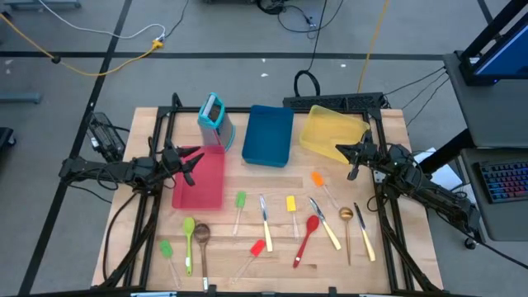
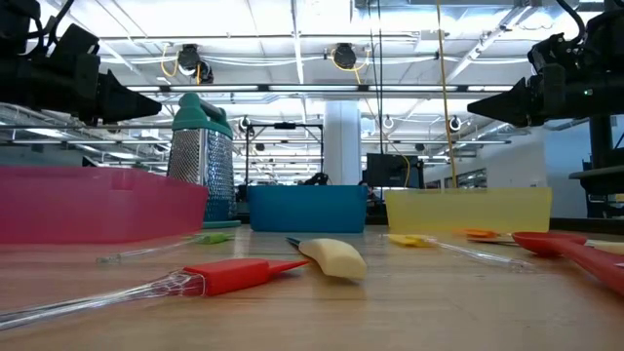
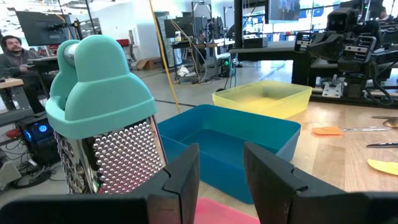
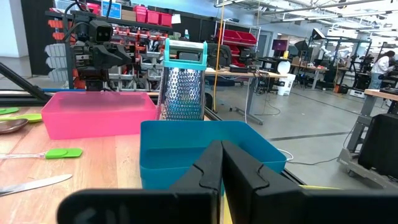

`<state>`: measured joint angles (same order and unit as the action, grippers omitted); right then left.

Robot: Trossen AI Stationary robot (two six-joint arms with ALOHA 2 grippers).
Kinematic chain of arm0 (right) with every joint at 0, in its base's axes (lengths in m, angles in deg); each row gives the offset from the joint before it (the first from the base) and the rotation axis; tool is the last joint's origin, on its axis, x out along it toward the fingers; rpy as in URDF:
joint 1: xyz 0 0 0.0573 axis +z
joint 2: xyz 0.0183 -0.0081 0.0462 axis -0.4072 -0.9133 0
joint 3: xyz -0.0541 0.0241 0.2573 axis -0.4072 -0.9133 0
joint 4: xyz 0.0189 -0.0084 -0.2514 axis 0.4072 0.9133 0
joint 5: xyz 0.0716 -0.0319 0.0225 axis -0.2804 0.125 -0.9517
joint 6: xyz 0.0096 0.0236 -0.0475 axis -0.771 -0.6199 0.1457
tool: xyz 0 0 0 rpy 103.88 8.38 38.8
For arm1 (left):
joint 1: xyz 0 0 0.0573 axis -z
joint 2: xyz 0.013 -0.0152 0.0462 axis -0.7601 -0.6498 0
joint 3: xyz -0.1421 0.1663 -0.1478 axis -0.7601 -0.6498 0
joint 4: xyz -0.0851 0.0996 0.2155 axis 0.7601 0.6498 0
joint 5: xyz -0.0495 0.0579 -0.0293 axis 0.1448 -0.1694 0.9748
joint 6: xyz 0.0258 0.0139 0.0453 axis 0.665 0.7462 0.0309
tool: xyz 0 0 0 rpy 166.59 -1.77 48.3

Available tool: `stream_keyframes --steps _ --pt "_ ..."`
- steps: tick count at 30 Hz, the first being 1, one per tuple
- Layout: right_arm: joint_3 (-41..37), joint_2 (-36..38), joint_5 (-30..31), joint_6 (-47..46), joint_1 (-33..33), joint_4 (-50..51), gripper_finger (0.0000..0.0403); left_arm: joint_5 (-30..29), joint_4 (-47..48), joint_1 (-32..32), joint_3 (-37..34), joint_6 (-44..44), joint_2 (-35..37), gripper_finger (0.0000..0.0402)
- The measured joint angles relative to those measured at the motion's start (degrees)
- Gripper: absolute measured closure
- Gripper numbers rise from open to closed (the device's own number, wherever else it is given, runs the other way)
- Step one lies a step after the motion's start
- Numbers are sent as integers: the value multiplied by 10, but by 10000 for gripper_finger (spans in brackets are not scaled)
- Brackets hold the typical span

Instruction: Pick & Place Kitchen Items

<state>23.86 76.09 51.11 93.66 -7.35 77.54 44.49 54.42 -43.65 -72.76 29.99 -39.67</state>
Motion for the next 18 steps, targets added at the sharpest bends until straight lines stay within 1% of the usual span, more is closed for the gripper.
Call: stream_keyframes --steps 7,12,18 --pt "0 0 0 0 0 0 399 0 0 0 0 1 0 275" --pt "0 0 0 41 0 0 399 0 0 0 0 52 0 275" --pt "0 0 0 44 0 0 399 0 0 0 0 47 0 275"
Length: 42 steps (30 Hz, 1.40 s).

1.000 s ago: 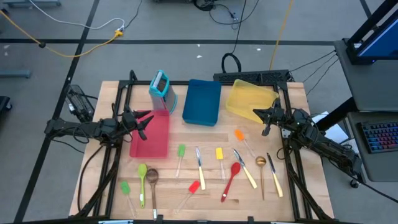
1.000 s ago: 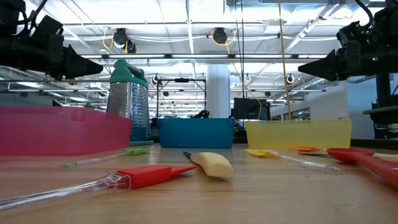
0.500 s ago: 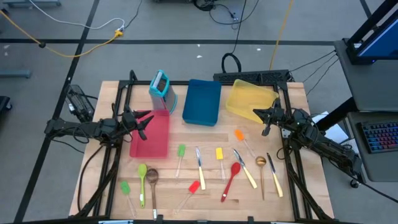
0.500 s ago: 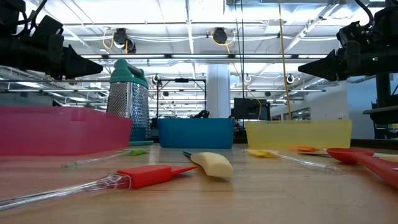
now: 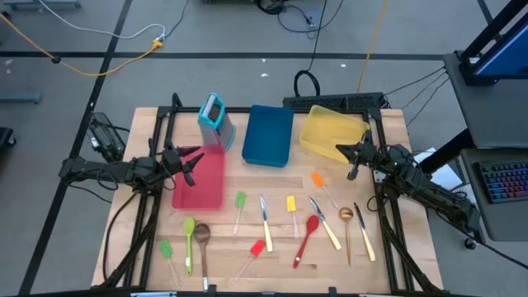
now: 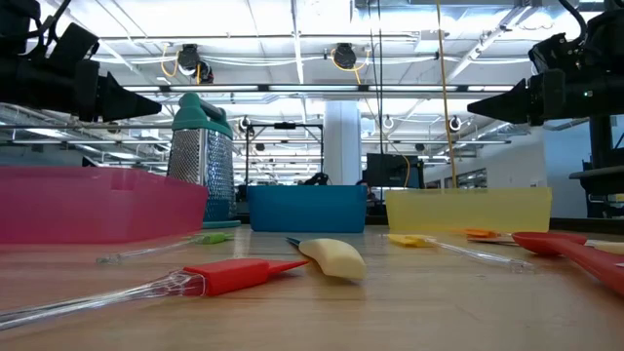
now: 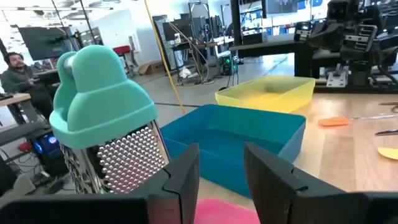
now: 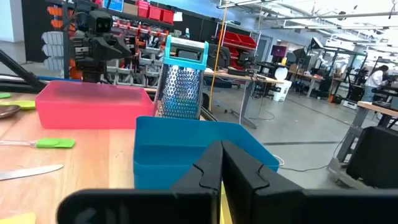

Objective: Pick & Place Kitchen Items
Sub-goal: Put the orange spatula into the yellow bin

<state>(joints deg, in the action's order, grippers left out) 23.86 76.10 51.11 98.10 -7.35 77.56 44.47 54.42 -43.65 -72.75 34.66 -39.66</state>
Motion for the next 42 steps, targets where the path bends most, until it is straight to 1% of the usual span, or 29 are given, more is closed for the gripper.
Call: stream_keyframes --steps 3,5,10,15,18,23,28,31,34,36,40,42 --pt "0 0 0 -6 0 -5 399 -2 -20 -1 0 -3 0 275" --pt "0 0 -1 -15 0 -23 399 -2 -32 -1 0 -20 0 275" --pt "0 0 -1 -37 0 -51 399 -2 -82 -1 0 13 0 275" --pt "0 0 -1 29 0 -62 399 -10 -136 -1 0 46 0 275" --pt "0 0 -2 44 0 -84 399 -14 -151 -1 0 28 0 275" --pt "0 0 -2 23 0 -152 399 -14 -143 -1 0 -10 0 275" --pt "0 0 0 5 0 -147 399 -16 -141 -1 0 -25 0 275" --pt "0 -7 0 19 0 -150 399 -39 -155 -1 0 -67 0 275" --pt "0 -14 0 43 0 -152 399 -59 -160 -1 0 -85 0 275" --pt "0 -21 0 44 0 -151 399 -51 -160 -1 0 -86 0 275" --pt "0 -37 -5 6 0 -152 399 -2 -160 -1 0 -65 0 275" --pt "0 -46 -29 -14 0 -154 399 23 -160 -1 0 -60 0 275"
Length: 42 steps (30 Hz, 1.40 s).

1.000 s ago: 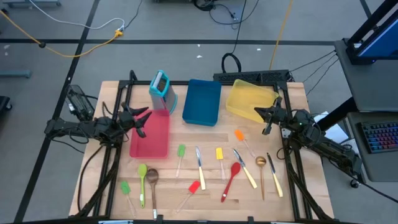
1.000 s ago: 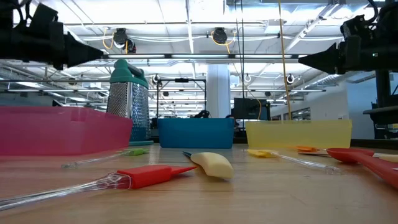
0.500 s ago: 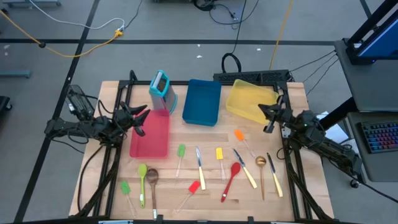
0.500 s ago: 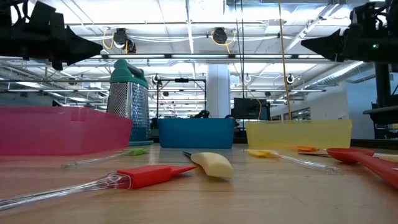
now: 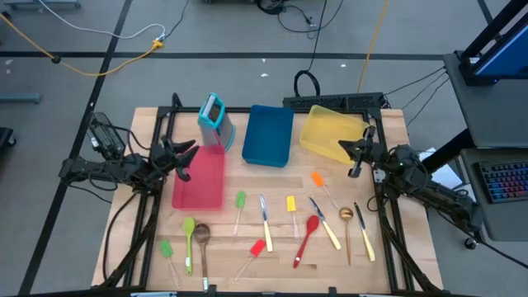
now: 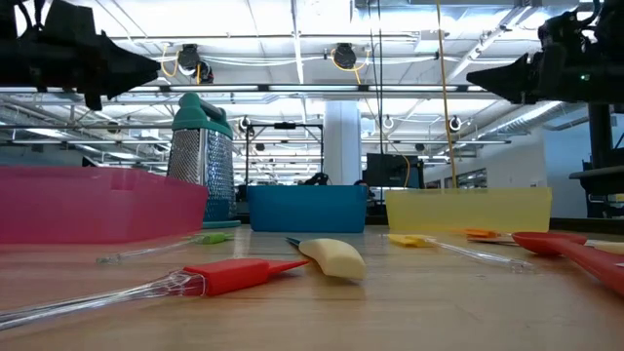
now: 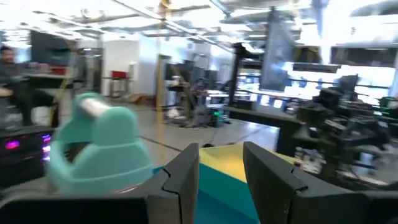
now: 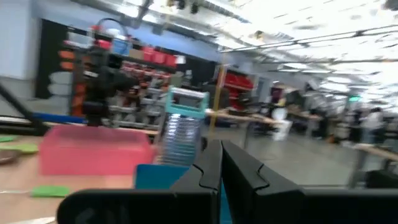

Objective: Pick & Place Kitchen Items
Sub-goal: Put the orange spatula into the yellow bin

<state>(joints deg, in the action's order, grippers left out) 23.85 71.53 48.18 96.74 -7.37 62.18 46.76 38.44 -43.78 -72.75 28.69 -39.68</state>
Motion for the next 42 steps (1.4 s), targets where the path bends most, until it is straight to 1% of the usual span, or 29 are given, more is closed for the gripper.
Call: stream_keyframes --steps 2,5,8,11,13,15,19,22,24,27,30,34,37,42 --pt "0 -10 -16 -13 0 3 399 14 -2 0 0 2 0 275" --pt "0 -30 -17 -64 0 -1 399 18 -26 0 0 16 0 275" --pt "0 -48 -17 -84 0 -35 396 35 -49 0 0 18 0 275" --pt "0 -66 -17 -98 0 -76 380 80 -71 0 0 16 0 275" --pt "0 -79 -22 -117 0 -93 362 94 -81 0 0 22 0 275" --pt "0 -95 -33 -135 1 -105 340 90 -97 0 0 33 -3 275" --pt "0 -132 -29 -155 19 -159 302 86 -134 0 5 55 -34 274" --pt "2 -161 -14 -153 42 -232 290 81 -134 0 29 69 -72 274" --pt "13 -177 -9 -147 57 -249 290 77 -134 0 51 69 -104 273" --pt "35 -204 -1 -132 83 -221 294 78 -134 0 94 87 -162 260" --pt "75 -226 0 -103 105 -193 297 69 -117 0 138 105 -221 237" --pt "136 -255 0 -94 132 -124 297 56 -76 0 192 96 -290 207" --pt "189 -273 5 -74 157 -48 297 53 -67 7 222 73 -332 196" --pt "285 -315 79 -45 216 143 298 53 -68 29 257 73 -386 195"
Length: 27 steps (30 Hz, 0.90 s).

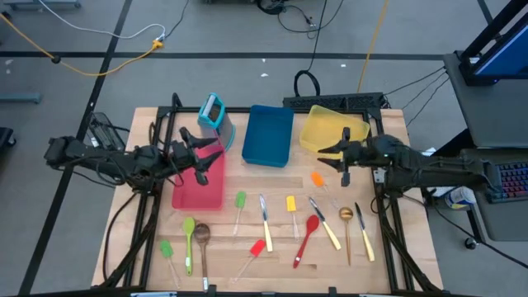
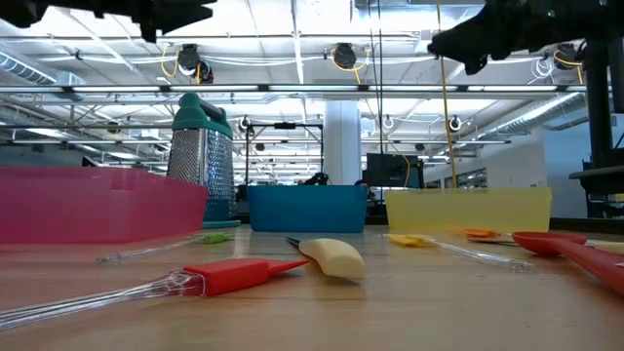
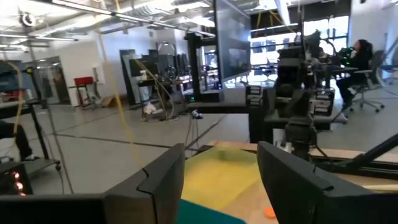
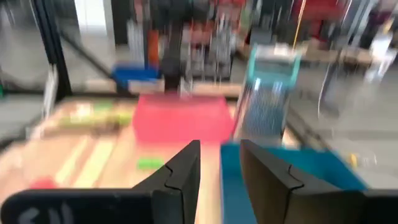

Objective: Pick & Place Kitchen Items
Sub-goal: Put the orange spatula into the yellow bin

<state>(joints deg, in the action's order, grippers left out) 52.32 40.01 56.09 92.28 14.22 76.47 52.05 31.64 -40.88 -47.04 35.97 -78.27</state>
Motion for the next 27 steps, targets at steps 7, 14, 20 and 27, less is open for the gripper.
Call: stream_keyframes --steps 7,14,20,27 --pt "79 -73 174 -41 90 233 298 -1 -1 23 19 2 -39 195" --pt "79 -147 194 -178 97 396 298 -1 -3 24 19 -15 -54 195" --pt "51 -201 163 -184 75 311 298 -1 -1 24 19 -25 -55 195" --pt "-6 -230 129 -186 46 191 298 -1 5 24 19 -26 -55 195"
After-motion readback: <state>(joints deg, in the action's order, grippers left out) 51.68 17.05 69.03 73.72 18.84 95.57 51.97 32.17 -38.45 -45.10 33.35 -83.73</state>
